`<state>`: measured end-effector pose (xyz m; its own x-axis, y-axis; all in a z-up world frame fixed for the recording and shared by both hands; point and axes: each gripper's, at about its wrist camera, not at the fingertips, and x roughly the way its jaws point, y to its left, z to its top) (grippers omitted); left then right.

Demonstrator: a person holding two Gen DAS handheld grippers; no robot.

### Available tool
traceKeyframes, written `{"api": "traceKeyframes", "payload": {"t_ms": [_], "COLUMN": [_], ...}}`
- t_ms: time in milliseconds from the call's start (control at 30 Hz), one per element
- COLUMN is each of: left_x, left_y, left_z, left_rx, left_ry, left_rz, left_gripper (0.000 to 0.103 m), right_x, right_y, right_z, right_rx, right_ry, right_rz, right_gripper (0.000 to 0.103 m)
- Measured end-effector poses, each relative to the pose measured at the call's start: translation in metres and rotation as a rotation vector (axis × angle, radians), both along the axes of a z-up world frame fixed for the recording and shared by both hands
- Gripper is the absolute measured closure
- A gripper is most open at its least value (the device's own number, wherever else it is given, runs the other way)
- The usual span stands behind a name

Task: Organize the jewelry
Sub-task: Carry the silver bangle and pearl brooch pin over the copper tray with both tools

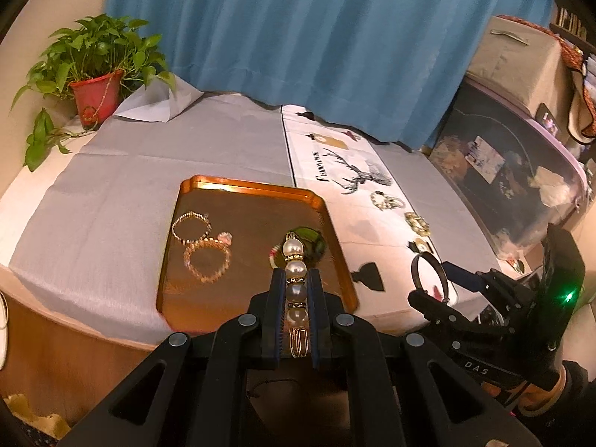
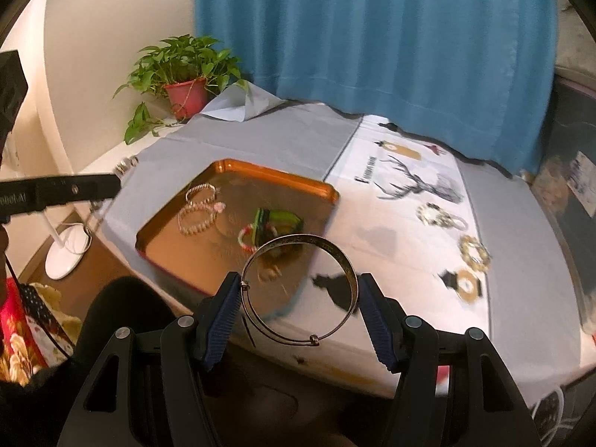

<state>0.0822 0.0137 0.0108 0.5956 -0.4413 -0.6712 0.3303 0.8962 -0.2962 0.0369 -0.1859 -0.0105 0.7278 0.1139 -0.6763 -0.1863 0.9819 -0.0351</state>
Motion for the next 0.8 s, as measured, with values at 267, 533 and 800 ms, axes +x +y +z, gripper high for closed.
{"api": "traceKeyframes", "payload": {"t_ms": [267, 533, 800], "left_x": [0.074, 0.140, 0.179], "left_y": [-0.004, -0.005, -0.017], "left_z": [-0.027, -0.056, -0.080], "left_rx": [0.025, 0.043, 0.090], "left_ry": [0.048, 0.090, 0.117], "left_rz": [0.009, 0.026, 0.024], "left_gripper": [0.094, 0.094, 0.094], "right_x": [0.085, 0.164, 0.211], "right_y": [0.015, 0.026, 0.022], "right_z": [-0.013, -0.038, -0.065], "right_rx": [0.022, 0.026, 0.047], "right_ry": [0.033, 0.074, 0.118], "right_rz": [0.026, 0.050, 0.035], "right_gripper": [0.039, 0.039, 0.039]}}
